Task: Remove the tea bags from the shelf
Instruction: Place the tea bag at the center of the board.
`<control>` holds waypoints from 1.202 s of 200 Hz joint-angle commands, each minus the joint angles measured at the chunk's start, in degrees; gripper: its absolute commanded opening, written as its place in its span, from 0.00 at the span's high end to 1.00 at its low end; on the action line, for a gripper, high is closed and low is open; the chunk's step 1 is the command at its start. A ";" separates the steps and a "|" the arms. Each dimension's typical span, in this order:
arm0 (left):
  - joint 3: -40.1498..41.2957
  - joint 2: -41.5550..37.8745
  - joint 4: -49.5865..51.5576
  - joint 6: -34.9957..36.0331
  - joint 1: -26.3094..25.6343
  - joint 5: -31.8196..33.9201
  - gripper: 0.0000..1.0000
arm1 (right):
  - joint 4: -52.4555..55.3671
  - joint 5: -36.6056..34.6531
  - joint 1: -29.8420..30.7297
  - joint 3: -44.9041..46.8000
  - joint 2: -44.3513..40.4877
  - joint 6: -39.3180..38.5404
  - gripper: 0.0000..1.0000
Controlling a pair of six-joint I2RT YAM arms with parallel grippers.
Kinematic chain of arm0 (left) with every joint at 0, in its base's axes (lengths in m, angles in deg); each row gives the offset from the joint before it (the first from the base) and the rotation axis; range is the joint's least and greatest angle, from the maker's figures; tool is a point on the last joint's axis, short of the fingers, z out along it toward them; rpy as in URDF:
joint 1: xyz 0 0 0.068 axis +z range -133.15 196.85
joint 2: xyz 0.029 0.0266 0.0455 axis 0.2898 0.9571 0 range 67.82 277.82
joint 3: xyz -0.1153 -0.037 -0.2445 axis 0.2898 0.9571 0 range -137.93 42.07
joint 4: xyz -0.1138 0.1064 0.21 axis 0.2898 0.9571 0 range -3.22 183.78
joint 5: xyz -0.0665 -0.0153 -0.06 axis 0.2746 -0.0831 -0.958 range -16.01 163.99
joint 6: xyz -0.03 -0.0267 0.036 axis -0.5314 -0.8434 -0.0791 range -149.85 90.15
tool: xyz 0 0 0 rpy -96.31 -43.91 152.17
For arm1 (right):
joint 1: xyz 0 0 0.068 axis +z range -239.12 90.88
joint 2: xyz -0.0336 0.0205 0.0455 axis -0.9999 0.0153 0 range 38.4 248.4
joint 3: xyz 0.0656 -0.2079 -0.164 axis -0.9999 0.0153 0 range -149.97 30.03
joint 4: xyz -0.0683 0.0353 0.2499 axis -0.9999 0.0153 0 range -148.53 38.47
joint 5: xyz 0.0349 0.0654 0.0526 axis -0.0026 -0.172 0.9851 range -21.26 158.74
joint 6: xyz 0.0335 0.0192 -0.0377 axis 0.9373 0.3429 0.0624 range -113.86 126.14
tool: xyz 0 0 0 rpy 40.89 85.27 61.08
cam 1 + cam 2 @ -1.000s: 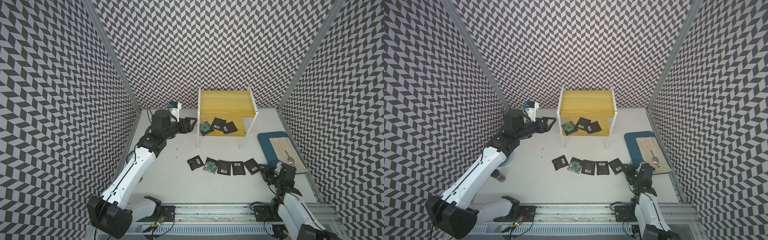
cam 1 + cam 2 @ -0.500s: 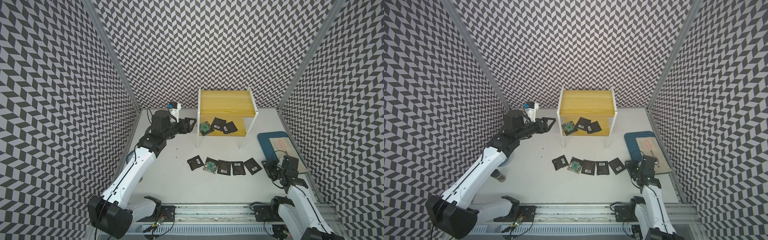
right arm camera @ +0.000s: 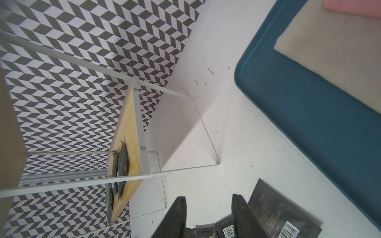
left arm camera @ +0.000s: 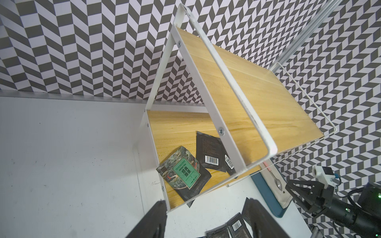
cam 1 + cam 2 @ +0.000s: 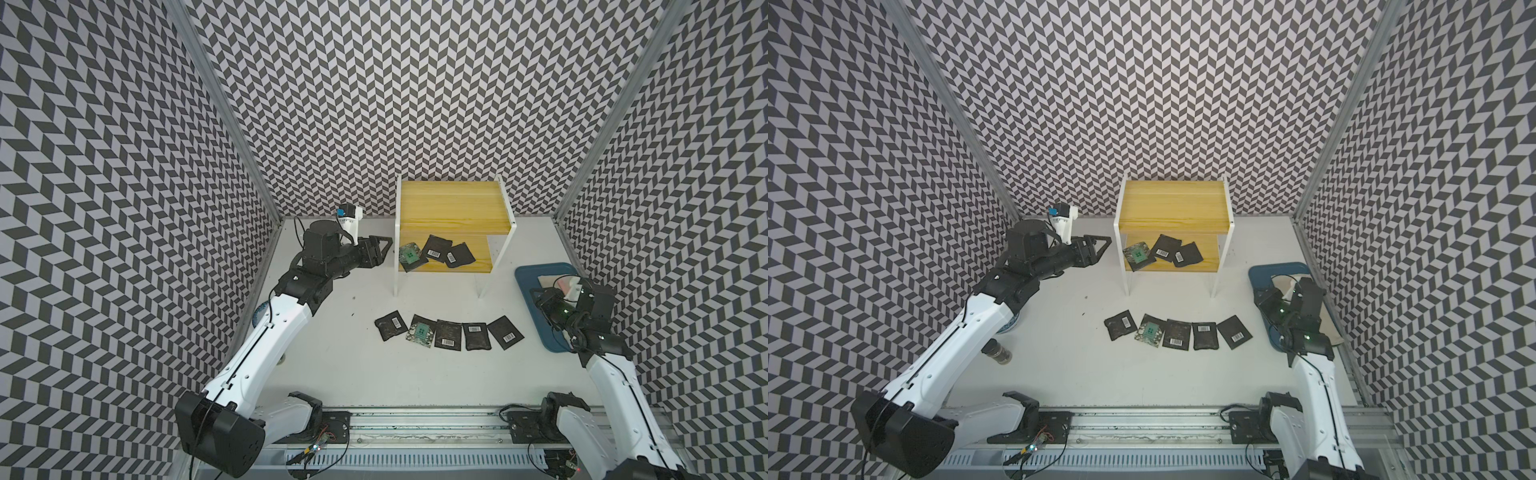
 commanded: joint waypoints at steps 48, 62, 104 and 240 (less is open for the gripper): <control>-1.44 0.17 -0.13 1.22 0.27 -1.85 0.35 | -5.03 4.48 6.33 -6.76 -0.36 -2.28 0.54; -1.64 0.42 -0.39 1.22 0.15 -2.11 0.34 | -6.34 5.38 7.73 -6.86 -0.89 -2.49 0.53; -2.82 1.25 -0.88 1.22 -0.09 -2.21 0.32 | -9.04 5.90 17.30 -7.61 -1.23 -3.33 0.53; -5.29 3.13 -2.19 1.22 -0.45 -1.52 0.30 | -28.50 -5.78 36.72 -1.96 11.84 18.17 0.38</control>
